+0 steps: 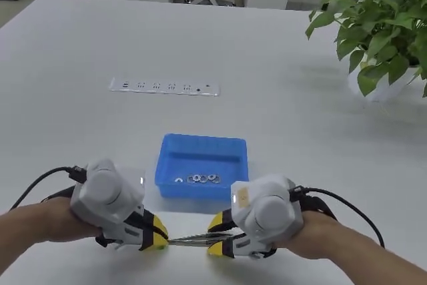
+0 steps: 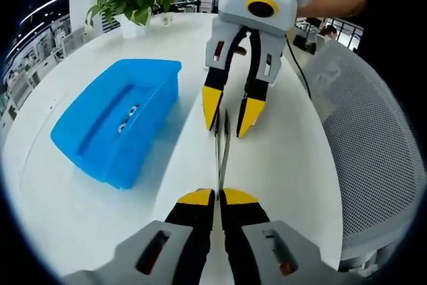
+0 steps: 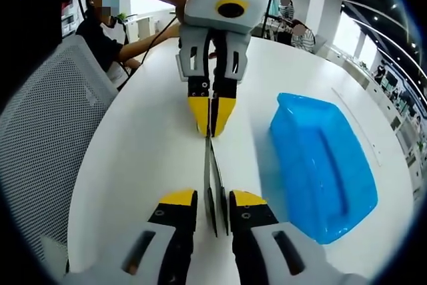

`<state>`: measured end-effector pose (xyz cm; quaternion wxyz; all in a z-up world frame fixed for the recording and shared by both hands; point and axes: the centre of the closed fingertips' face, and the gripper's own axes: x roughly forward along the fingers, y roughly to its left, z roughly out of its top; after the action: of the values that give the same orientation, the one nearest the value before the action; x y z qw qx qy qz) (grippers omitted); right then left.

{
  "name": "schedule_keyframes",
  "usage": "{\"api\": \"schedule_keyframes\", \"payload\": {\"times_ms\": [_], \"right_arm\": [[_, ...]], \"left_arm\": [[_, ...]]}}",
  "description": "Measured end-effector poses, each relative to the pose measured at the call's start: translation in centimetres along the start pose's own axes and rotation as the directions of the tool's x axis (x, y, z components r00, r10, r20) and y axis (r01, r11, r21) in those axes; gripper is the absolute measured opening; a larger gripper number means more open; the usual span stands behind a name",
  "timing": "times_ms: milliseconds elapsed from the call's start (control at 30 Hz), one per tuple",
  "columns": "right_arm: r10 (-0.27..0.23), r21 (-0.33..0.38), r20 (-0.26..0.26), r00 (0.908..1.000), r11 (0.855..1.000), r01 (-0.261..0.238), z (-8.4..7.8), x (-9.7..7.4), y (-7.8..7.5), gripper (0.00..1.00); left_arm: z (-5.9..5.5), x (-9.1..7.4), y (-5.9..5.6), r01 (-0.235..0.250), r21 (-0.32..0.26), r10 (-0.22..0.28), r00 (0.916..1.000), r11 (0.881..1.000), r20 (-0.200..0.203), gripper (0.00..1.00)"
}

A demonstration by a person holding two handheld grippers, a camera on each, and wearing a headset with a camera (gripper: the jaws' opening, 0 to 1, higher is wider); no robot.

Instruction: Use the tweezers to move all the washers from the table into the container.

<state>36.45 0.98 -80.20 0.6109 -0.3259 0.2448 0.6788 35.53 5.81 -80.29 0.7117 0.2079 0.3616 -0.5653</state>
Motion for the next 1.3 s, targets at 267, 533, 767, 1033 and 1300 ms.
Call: {"api": "schedule_keyframes", "payload": {"times_ms": [267, 533, 767, 1033, 1300], "right_arm": [[-0.048, 0.040, 0.023, 0.9986, 0.998, 0.048, 0.1, -1.7, -0.3, 0.27], [-0.145, 0.118, 0.044, 0.9885, 0.983, 0.139, -0.2, -4.6, -1.4, 0.35], [-0.234, 0.207, 0.062, 0.9703, 0.954, 0.217, -1.0, -7.6, -2.4, 0.44], [-0.322, 0.306, 0.086, 0.9429, 0.909, 0.282, -1.9, -10.5, -2.7, 0.57], [-0.386, 0.380, 0.114, 0.9153, 0.868, 0.319, -2.2, -12.5, -2.2, 0.72]], "left_arm": [[0.1, -0.7, 0.4, -0.030, -0.003, 0.030, 0.9995, 1.000, 0.005, 0.09], [1.0, -2.6, 1.0, -0.084, -0.051, 0.087, 0.9939, 0.995, 0.067, 0.18], [2.3, -4.7, 1.6, -0.142, -0.138, 0.166, 0.9692, 0.980, 0.182, 0.27], [2.6, -6.6, 0.9, -0.185, -0.215, 0.237, 0.9388, 0.959, 0.250, 0.44], [3.2, -8.3, -0.6, -0.253, -0.254, 0.318, 0.9111, 0.934, 0.263, 0.64]]}}
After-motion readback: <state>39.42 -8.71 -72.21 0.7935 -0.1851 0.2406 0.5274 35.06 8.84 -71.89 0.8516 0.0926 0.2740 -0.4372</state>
